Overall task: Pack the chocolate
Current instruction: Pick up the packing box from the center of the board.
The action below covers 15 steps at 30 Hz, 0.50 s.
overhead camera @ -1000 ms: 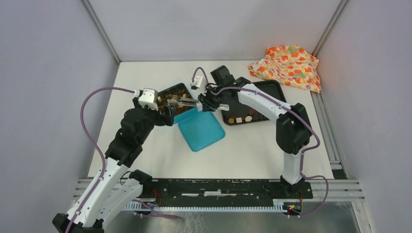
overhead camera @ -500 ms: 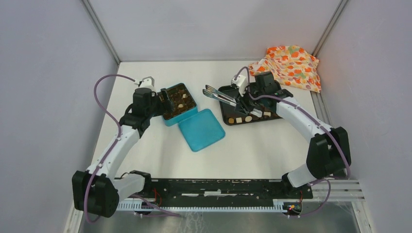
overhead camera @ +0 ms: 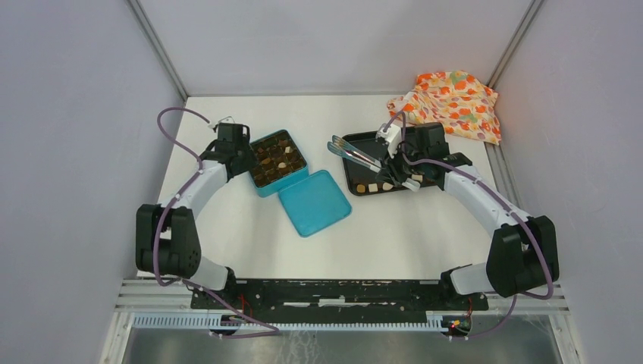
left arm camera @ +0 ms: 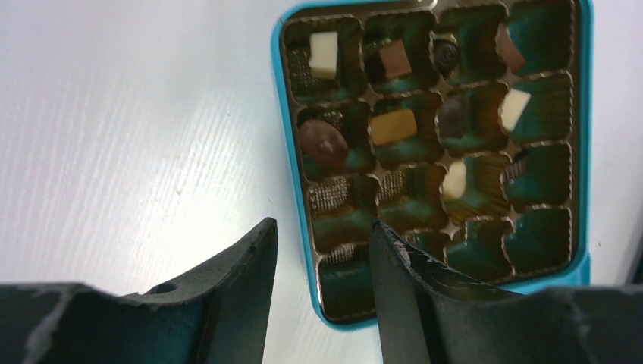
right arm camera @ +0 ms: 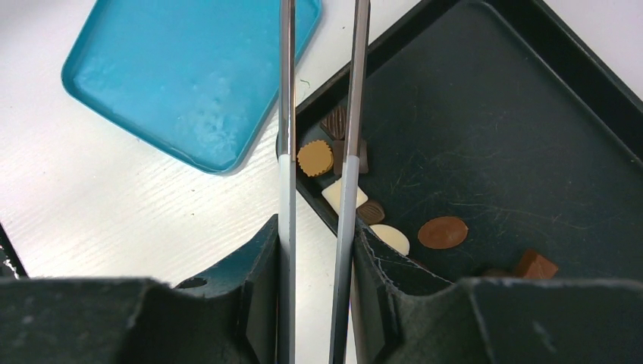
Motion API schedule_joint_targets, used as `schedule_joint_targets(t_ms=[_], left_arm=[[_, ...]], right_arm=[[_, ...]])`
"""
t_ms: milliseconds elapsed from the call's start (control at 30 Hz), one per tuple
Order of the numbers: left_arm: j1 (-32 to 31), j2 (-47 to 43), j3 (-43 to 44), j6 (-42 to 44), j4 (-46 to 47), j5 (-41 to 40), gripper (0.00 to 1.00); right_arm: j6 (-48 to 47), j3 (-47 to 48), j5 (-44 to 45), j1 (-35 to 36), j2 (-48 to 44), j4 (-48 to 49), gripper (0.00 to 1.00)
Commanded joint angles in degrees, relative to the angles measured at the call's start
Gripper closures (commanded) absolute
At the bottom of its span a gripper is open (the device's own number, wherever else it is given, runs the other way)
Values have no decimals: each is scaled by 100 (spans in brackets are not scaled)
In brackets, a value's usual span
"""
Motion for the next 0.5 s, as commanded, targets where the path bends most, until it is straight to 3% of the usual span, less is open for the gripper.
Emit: schedule_joint_targets(t_ms=[0, 200, 467], left_arm=[[146, 394, 443, 4, -27, -288, 46], [312, 977, 838, 98, -66, -222, 46], [438, 1547, 1092, 153, -58, 12, 59]], right_arm=[[22, 17, -285, 0, -290, 367, 85], [13, 20, -322, 1, -310, 349, 85], [-29, 32, -305, 0, -283, 321, 85]])
